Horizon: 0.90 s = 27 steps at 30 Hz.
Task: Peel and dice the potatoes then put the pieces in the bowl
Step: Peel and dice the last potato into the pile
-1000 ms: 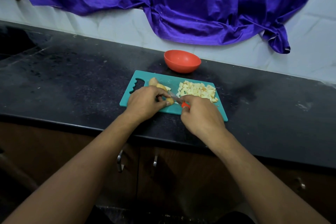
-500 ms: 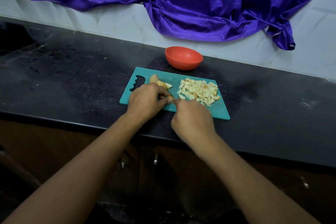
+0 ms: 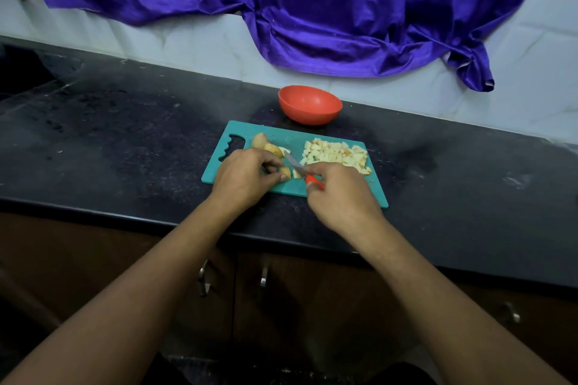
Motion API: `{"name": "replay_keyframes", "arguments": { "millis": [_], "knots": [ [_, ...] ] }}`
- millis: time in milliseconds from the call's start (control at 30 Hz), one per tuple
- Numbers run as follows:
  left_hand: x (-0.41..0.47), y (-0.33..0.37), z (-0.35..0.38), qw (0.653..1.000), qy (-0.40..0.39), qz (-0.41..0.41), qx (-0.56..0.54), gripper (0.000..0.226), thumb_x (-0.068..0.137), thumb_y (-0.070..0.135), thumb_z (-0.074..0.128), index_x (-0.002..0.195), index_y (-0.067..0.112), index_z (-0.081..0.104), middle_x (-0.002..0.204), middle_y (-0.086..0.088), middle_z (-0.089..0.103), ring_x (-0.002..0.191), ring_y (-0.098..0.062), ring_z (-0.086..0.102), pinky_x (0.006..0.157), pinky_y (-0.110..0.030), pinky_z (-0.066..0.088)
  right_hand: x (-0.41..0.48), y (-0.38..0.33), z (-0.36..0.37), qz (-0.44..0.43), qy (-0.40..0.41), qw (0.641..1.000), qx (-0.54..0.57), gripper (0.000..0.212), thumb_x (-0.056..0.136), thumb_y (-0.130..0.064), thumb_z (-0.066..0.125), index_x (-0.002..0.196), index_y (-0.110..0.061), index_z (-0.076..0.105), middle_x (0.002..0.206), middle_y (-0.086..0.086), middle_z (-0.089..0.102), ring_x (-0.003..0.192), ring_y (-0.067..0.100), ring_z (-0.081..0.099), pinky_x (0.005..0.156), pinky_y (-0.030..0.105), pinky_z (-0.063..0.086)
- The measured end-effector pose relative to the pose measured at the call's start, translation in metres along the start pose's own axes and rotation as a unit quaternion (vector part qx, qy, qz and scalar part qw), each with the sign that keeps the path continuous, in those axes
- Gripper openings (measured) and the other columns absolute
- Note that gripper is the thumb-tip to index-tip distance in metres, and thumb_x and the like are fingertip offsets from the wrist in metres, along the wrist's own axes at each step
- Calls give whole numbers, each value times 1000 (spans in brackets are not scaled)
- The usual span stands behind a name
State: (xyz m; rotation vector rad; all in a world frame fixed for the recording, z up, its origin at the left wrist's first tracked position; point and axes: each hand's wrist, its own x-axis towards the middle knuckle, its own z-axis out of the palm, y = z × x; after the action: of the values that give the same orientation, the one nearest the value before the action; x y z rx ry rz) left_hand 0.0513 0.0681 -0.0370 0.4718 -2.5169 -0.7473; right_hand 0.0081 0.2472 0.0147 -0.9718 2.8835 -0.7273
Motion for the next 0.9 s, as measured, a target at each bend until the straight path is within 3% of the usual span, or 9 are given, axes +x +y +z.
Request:
{"name": "replay_keyframes", "arguments": {
  "millis": [133,233,300,433,600,800,900],
  "knots": [
    [0,-1,0,1000,3,-5,-11,15,85,35,82,100,32,79,88,17,73,83,-1,65,80,-34,57,0,-9,5,-7,-15,1000,-23,43,101,-26,55,142,-38,59,112,-3,69,85,16,62,64,31,44],
    [-1,0,0,1000,11,-5,-1,12,87,34,81,98,33,80,87,18,74,80,-2,64,76,-31,56,1,-15,4,-10,-18,999,-48,43,99,-26,56,142,-35,60,120,0,67,97,20,64,77,38,55],
    [-1,0,1,1000,12,-4,3,15,86,34,81,101,32,79,87,17,73,78,-2,63,73,-29,54,2,-17,3,-11,-21,997,-70,44,99,-25,57,142,-33,60,122,1,66,103,21,62,82,39,55],
    [-1,1,0,1000,10,2,2,20,86,36,81,106,33,78,89,17,71,81,-2,63,75,-31,56,3,-17,2,-10,-24,997,-78,40,100,-27,57,140,-30,60,119,1,65,99,19,59,78,36,51],
    [-2,2,0,1000,13,9,14,13,84,40,82,96,37,78,81,22,64,83,-1,63,73,-30,54,-5,-16,14,-23,-9,995,-93,42,100,-26,55,142,-29,58,110,1,65,98,20,60,76,35,51],
    [-1,2,1,1000,10,9,25,11,86,40,80,97,37,78,83,25,63,81,1,61,73,-25,51,-16,-5,33,-63,8,984,-167,56,105,-27,48,159,-28,34,102,4,65,92,22,62,68,36,46],
    [-2,3,0,999,11,10,29,15,87,42,79,101,37,77,89,21,69,77,3,57,68,-23,48,-11,11,31,-68,8,994,-91,48,105,-30,49,153,-35,45,97,-5,62,82,14,59,68,33,51]
  ]
}}
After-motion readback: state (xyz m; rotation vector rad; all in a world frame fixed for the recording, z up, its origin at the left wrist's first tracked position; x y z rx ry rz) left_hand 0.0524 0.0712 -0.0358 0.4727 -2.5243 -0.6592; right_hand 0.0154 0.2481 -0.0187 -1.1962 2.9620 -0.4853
